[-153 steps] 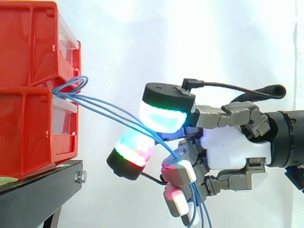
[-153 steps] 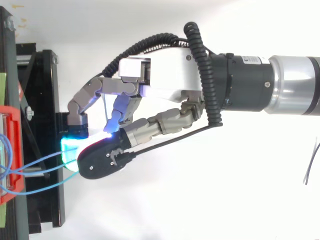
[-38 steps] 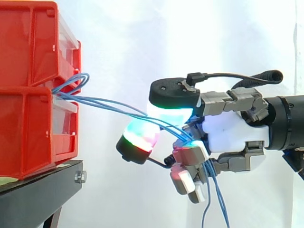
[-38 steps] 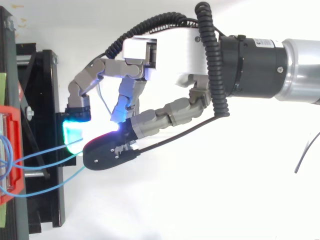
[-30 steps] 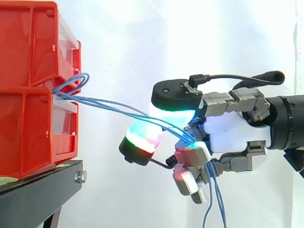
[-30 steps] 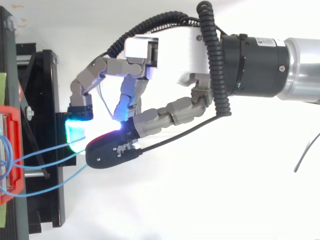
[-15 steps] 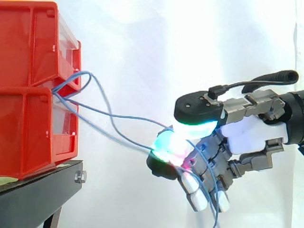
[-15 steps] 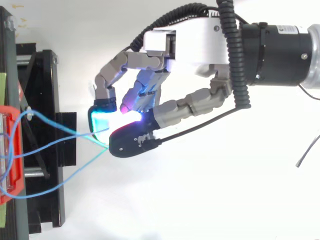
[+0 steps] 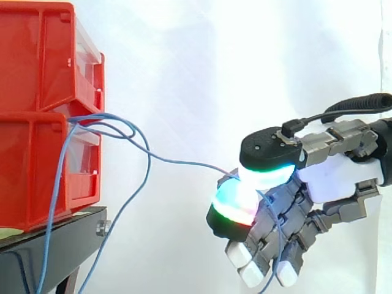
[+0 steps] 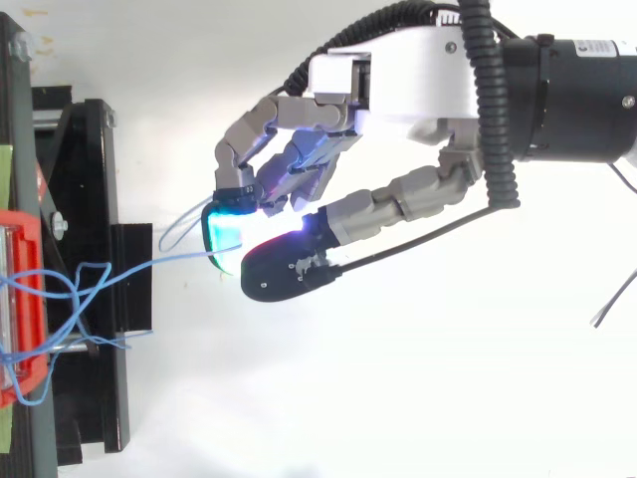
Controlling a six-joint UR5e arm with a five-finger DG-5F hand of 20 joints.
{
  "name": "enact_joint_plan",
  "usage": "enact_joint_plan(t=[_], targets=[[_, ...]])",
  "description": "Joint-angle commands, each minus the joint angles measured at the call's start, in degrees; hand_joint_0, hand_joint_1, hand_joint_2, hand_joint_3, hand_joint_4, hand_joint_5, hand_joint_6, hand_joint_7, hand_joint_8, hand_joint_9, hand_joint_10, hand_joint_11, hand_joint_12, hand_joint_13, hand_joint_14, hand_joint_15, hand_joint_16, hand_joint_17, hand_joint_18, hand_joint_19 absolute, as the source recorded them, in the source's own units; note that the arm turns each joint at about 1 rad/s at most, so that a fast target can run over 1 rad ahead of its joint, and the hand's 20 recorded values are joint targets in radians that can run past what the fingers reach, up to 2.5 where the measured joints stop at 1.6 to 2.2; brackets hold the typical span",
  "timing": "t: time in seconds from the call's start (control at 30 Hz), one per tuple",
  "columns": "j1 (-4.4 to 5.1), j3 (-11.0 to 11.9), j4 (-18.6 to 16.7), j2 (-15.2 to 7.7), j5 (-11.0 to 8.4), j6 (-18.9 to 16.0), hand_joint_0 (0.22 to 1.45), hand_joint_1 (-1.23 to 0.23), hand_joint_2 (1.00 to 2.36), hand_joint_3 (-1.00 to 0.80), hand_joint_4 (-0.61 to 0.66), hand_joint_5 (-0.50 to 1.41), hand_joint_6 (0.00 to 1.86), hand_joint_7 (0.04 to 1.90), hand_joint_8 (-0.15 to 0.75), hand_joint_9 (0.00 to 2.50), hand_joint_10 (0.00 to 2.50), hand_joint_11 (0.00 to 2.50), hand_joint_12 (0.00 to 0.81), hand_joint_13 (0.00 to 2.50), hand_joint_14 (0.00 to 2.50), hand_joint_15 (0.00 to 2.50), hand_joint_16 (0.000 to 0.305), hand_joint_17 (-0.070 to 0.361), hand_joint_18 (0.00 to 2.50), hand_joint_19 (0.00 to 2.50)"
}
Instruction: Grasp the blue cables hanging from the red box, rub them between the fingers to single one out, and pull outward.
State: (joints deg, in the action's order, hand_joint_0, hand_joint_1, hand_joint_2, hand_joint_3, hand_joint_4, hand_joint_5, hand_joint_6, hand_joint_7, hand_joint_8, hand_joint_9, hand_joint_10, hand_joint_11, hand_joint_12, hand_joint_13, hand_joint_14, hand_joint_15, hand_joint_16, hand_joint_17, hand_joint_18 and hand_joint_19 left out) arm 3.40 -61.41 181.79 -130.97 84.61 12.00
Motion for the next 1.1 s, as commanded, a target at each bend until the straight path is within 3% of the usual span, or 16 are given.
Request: enact_joint_plan(t=[0.0, 0.37, 0.5, 0.53, 0.63, 0.67, 1.07], targets=[[0.2, -0.02, 0.05, 0.01, -0.23, 0.04, 0.58, -0.79, 1.19, 0.06, -0.11, -0.11, 0.9, 1.02, 0.31, 0.67, 0.01, 0.24, 0.439, 0.65, 0.01, 0.24, 0.069, 0.155, 0.71, 0.35], [0.38, -0.46, -0.47, -0.07, -0.23, 0.13, 0.59, -0.79, 1.17, 0.06, -0.1, -0.11, 0.9, 1.02, 0.312, 0.67, 0.01, 0.25, 0.431, 0.64, 0.01, 0.25, 0.067, 0.151, 0.67, 0.36], [0.29, -3.98, -0.91, 0.01, -0.15, -0.04, 0.59, -0.79, 1.16, 0.07, -0.09, -0.11, 0.9, 1.02, 0.314, 0.68, 0.01, 0.26, 0.429, 0.64, 0.01, 0.25, 0.067, 0.151, 0.67, 0.36], [0.38, -5.47, -2.14, 0.01, -0.15, -0.04, 0.59, -0.79, 1.16, 0.07, -0.1, -0.11, 0.9, 1.01, 0.314, 0.69, 0.01, 0.26, 0.43, 0.64, 0.01, 0.25, 0.067, 0.151, 0.67, 0.36], [0.38, -6.7, -4.6, 0.01, -0.15, -0.48, 0.59, -0.79, 1.15, 0.07, -0.09, -0.11, 0.9, 1.01, 0.319, 0.69, 0.01, 0.27, 0.43, 0.64, 0.01, 0.25, 0.067, 0.151, 0.67, 0.37], [0.47, -6.97, -8.21, 0.01, -0.23, -0.75, 0.59, -0.79, 1.15, 0.07, -0.09, -0.11, 0.9, 1.01, 0.319, 0.69, 0.01, 0.27, 0.43, 0.64, 0.01, 0.25, 0.067, 0.151, 0.67, 0.37], [0.64, -6.97, -9.09, 0.01, -0.23, -0.48, 0.59, -0.79, 1.16, 0.07, -0.1, -0.11, 0.9, 1.01, 0.32, 0.72, 0.01, 0.29, 0.43, 0.66, 0.01, 0.28, 0.068, 0.152, 0.67, 0.39]])
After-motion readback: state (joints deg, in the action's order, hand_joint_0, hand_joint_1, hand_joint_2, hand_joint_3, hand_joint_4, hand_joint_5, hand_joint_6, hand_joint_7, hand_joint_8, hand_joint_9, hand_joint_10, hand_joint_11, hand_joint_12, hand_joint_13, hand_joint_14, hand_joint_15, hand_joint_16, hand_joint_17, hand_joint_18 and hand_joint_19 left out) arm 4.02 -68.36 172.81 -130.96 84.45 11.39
